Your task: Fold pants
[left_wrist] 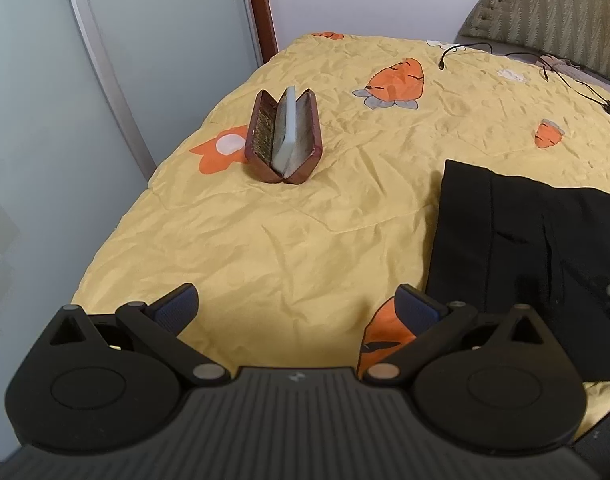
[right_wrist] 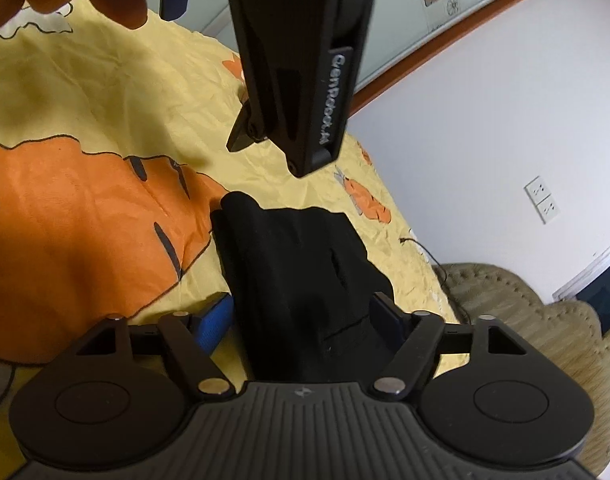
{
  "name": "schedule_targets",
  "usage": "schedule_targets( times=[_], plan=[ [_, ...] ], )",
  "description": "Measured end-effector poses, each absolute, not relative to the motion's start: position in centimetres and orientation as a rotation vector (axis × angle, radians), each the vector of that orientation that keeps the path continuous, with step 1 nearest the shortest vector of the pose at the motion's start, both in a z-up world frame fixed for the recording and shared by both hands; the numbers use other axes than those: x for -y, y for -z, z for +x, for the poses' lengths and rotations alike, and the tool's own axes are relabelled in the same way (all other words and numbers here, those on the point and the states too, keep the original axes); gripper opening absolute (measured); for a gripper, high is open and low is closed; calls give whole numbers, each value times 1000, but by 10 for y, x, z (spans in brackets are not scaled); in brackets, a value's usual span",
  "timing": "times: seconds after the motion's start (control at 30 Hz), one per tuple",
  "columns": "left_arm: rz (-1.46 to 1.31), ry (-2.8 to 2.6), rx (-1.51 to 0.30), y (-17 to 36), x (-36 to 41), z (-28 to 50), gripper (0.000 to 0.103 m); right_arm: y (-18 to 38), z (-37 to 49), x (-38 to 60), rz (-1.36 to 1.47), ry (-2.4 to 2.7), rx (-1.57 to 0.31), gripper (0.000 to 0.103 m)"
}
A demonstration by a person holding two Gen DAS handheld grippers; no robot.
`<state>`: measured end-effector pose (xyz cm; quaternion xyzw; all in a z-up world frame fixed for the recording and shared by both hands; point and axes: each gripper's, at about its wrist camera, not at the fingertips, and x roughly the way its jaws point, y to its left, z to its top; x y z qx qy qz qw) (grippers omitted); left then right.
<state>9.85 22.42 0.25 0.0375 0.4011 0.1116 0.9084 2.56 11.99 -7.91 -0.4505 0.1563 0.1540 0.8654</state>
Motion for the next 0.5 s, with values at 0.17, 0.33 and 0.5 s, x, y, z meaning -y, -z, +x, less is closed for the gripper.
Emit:
schedule_targets(
  times=[0.17,0.33,0.5],
  plan=[
    [71,-242,-837,-1,-227,101,103,82,29,-123,-936,-391,-357,32],
    [65,-238,-850,0,-228,103,103,89,19,-126,-987,-390,-292,11],
    [-42,-162,-880,-1,-231,107,103,76,23,-114,-850,-416,-317,8]
  ],
)
